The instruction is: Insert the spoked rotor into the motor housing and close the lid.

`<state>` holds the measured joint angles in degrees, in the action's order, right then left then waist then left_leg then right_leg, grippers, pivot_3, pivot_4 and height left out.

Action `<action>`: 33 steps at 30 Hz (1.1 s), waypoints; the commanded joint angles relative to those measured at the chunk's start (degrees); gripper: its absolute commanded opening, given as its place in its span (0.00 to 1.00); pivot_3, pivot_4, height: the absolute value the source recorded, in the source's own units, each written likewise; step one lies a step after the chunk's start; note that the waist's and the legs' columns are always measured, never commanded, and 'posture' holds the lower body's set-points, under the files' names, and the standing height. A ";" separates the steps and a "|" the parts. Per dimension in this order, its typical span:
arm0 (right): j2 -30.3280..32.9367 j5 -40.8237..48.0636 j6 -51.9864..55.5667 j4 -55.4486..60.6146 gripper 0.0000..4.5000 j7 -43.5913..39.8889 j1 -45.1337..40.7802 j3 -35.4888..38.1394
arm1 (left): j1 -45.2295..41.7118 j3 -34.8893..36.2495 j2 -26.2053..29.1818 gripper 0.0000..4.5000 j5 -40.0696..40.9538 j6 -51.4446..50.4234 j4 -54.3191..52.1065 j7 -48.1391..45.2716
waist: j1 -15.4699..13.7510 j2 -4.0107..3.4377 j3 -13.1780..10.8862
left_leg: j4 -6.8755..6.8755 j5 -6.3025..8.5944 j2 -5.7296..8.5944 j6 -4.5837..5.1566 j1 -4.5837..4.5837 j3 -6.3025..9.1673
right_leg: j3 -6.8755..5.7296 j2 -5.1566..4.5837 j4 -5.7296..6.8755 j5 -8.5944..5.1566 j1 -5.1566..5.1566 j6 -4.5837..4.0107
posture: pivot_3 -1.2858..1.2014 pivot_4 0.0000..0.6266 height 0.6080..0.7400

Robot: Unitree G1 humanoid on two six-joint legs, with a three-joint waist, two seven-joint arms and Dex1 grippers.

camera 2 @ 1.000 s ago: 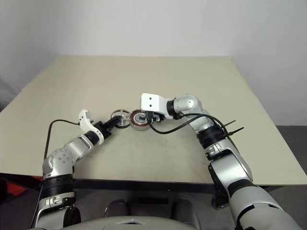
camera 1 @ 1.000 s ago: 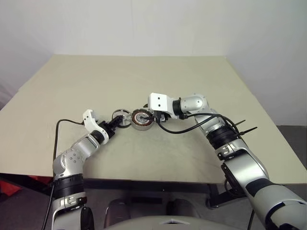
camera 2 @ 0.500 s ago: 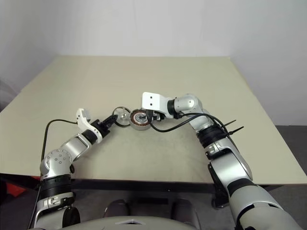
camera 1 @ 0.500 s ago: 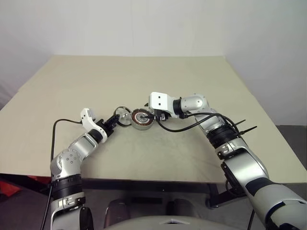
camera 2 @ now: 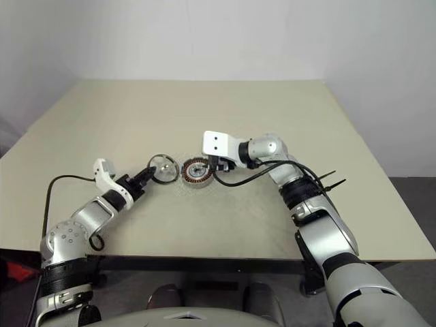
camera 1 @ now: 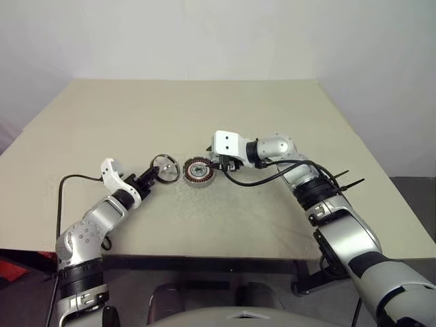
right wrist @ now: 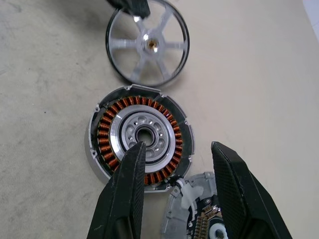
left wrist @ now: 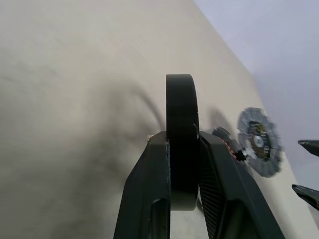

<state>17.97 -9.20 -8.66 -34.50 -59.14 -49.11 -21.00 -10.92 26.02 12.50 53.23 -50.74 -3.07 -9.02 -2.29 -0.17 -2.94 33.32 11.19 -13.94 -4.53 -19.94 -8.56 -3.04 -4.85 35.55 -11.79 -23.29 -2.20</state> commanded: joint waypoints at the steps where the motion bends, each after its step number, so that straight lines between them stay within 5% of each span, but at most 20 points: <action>1: -0.08 0.38 -1.22 -0.08 0.52 0.93 -2.22 1.07 | -0.77 1.61 0.47 0.10 1.74 -0.40 -2.05 2.16 | -0.07 0.00 0.00 | 0.00 0.00 0.01 0.00 -0.01 0.00 | 0.00 -0.01 0.00 0.00 0.00 0.00 | 0.52 0.00 1.00; 18: 8.91 1.13 0.13 4.80 0.52 -3.95 0.69 1.79 | -8.53 2.62 -4.40 0.10 26.18 -9.37 4.56 6.11 | -1.55 0.08 -0.05 | 0.03 0.01 0.05 0.02 -0.10 0.00 | -0.01 -0.02 -0.09 0.00 -0.01 0.00 | 0.52 0.00 1.00; 33: 14.27 2.33 2.77 12.11 0.52 -6.53 5.96 2.85 | -15.05 -0.13 -6.45 0.10 24.85 -8.36 18.67 3.48 | -2.16 0.13 -0.08 | 0.07 0.01 0.10 0.05 -0.10 0.00 | -0.01 -0.08 -0.08 0.00 0.03 0.01 | 0.52 0.00 1.00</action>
<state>32.23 -8.26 -6.10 -24.64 -66.05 -42.39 -19.79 -24.09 26.55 6.12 78.26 -59.24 15.65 -4.37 -4.44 -0.05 -3.01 33.39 11.21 -13.84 -4.49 -20.04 -8.56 -3.05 -4.93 35.47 -11.79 -23.26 -2.19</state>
